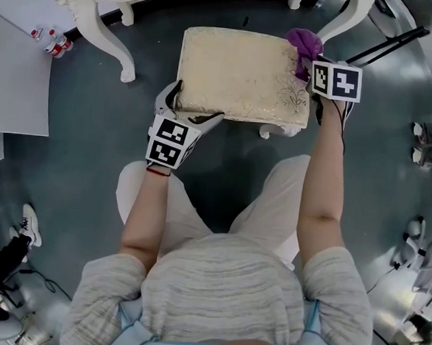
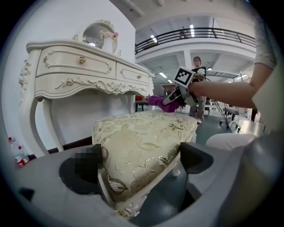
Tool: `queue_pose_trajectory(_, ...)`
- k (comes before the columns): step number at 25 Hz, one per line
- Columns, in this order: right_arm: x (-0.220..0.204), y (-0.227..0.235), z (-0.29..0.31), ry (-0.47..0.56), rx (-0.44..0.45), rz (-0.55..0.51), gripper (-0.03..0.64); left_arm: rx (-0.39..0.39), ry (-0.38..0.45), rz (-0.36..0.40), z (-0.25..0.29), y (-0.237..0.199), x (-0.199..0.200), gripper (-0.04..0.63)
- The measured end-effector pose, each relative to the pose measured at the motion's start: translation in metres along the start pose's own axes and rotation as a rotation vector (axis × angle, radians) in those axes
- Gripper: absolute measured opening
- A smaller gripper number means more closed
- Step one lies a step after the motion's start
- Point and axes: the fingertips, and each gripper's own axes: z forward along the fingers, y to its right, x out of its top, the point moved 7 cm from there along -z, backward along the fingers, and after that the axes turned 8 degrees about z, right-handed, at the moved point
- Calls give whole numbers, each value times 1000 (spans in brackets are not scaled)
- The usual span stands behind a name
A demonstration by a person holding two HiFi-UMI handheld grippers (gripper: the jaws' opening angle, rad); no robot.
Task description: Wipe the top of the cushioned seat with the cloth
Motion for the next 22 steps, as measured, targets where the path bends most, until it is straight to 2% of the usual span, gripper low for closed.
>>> queue_pose_trajectory(15,-5,-5,25,-52,-52,50,107,5,28,13,0,-1,-2,565)
queue_pose_trajectory(22,0,-13,28,-106,-101,-19,106,5,40,11,2,-1,-4,565)
